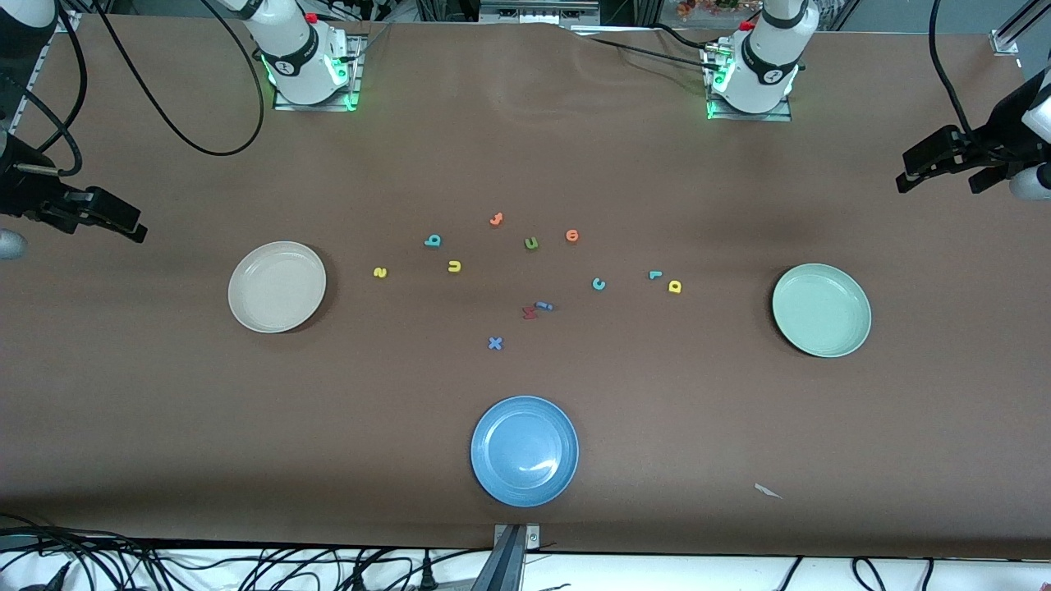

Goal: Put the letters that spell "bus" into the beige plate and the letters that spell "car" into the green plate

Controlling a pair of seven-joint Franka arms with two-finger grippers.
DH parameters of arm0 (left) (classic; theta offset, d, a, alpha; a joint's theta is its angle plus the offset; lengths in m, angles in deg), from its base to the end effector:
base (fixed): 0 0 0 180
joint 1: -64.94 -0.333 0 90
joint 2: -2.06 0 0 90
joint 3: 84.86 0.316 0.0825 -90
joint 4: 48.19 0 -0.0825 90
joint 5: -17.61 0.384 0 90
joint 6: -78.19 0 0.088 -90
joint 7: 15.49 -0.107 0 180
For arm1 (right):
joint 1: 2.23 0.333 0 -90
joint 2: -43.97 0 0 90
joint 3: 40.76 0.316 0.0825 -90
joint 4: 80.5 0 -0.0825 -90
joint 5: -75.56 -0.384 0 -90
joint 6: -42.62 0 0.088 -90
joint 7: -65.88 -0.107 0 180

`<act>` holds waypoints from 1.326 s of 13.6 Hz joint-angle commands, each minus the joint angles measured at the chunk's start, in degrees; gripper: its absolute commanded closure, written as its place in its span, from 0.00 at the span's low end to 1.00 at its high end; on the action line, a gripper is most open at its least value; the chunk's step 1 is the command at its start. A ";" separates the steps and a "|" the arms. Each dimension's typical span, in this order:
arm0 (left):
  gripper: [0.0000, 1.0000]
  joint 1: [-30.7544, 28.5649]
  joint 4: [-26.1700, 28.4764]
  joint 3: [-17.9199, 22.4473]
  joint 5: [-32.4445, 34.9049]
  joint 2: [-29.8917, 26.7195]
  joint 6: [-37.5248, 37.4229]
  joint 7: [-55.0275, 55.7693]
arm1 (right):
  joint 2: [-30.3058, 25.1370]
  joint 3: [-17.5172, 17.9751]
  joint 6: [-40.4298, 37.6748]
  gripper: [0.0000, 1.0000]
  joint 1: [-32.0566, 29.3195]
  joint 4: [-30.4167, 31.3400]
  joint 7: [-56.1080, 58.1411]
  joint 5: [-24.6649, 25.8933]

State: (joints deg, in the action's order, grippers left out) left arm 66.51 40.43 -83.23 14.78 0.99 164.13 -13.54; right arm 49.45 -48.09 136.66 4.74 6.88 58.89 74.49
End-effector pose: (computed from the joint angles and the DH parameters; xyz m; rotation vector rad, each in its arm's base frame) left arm 0.5417 -0.0048 0.6400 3.0915 0.0499 -0.0447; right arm 0.5899 0.0017 0.5982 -3.1272 0.2015 -0.0329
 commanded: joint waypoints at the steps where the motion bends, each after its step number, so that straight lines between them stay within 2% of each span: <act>1: 0.00 -0.34 -1.69 0.05 -0.24 0.89 -0.17 -1.87 | -1.26 0.13 0.71 0.01 -0.03 1.39 -0.49 -0.86; 9: 0.00 -0.25 -1.43 0.05 1.78 0.90 -3.15 -2.04 | -1.26 0.13 0.71 0.01 -0.03 1.39 -0.49 -0.86; 18: 0.00 -0.34 -1.61 0.05 1.69 1.25 -3.15 -2.04 | -1.17 0.13 0.71 0.01 -0.03 1.39 -0.58 -0.86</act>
State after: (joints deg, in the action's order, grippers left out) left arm 66.45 40.41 -83.07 15.36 1.70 162.30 -14.18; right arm 49.45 -48.09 136.66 4.74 6.88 58.89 74.48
